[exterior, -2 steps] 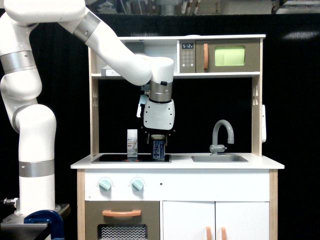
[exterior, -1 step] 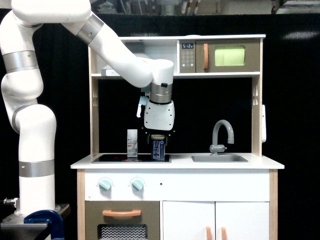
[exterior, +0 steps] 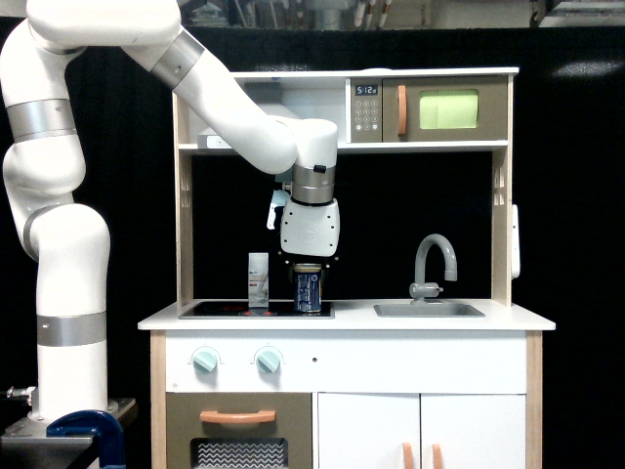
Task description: Put the canned spam into the sink
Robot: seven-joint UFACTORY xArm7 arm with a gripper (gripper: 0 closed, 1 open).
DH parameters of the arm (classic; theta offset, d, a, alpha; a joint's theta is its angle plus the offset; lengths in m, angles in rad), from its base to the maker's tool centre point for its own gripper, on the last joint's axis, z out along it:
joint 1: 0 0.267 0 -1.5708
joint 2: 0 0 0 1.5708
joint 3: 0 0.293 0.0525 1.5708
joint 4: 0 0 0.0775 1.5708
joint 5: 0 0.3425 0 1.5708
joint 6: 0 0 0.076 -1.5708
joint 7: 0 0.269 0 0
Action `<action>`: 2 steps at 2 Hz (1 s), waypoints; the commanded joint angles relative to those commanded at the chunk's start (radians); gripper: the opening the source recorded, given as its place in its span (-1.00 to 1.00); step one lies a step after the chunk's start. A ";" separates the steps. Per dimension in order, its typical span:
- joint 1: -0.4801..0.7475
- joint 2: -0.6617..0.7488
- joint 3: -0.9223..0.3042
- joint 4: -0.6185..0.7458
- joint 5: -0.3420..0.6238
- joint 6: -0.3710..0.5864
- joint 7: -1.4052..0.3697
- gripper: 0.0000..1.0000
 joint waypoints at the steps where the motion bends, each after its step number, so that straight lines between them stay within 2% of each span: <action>1: -0.066 0.104 -0.067 0.180 -0.002 0.128 -0.098 -1.00; 2: -0.170 0.457 -0.065 0.564 0.108 0.235 -0.217 -1.00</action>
